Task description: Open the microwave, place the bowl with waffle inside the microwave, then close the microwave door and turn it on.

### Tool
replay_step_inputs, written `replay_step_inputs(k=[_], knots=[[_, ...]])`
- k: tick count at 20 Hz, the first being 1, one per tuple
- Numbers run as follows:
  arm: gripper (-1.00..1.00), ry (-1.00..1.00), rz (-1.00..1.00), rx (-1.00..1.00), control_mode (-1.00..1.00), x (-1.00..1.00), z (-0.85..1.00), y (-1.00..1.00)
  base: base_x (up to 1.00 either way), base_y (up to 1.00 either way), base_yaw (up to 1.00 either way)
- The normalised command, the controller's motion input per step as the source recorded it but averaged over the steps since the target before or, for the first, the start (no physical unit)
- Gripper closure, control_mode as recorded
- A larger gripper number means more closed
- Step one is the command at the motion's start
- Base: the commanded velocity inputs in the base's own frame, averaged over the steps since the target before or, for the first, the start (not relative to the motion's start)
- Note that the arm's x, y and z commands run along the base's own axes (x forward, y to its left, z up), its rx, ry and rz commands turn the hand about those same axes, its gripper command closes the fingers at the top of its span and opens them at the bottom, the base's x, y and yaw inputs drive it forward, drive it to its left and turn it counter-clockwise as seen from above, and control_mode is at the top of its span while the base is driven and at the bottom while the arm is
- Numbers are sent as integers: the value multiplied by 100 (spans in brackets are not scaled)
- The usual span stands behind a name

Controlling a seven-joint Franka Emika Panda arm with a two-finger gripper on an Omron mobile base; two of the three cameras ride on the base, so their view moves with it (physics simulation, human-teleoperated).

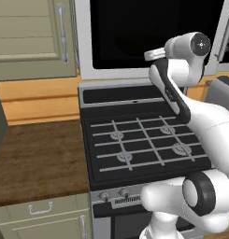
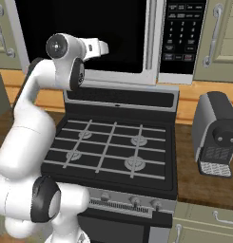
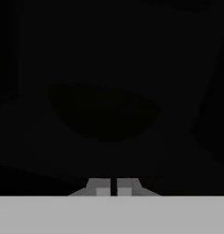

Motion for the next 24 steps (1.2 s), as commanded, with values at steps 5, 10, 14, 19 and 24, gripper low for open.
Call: replay_step_inputs(k=[5, 10, 14, 19, 24], knots=[[100, -2, 42, 8, -100, 100, -14, -10, 0, 0, 0], [100, 0, 16, 3, -100, 87, 0, 0, 0, 0, 0], [100, 0, -1, 0, -100, -17, 12, -9, 0, 0, 0], [100, 2, -6, 6, -100, -94, 58, -44, 0, 0, 0], [100, 1, -1, 19, -100, -100, 26, -57, 0, 0, 0]])
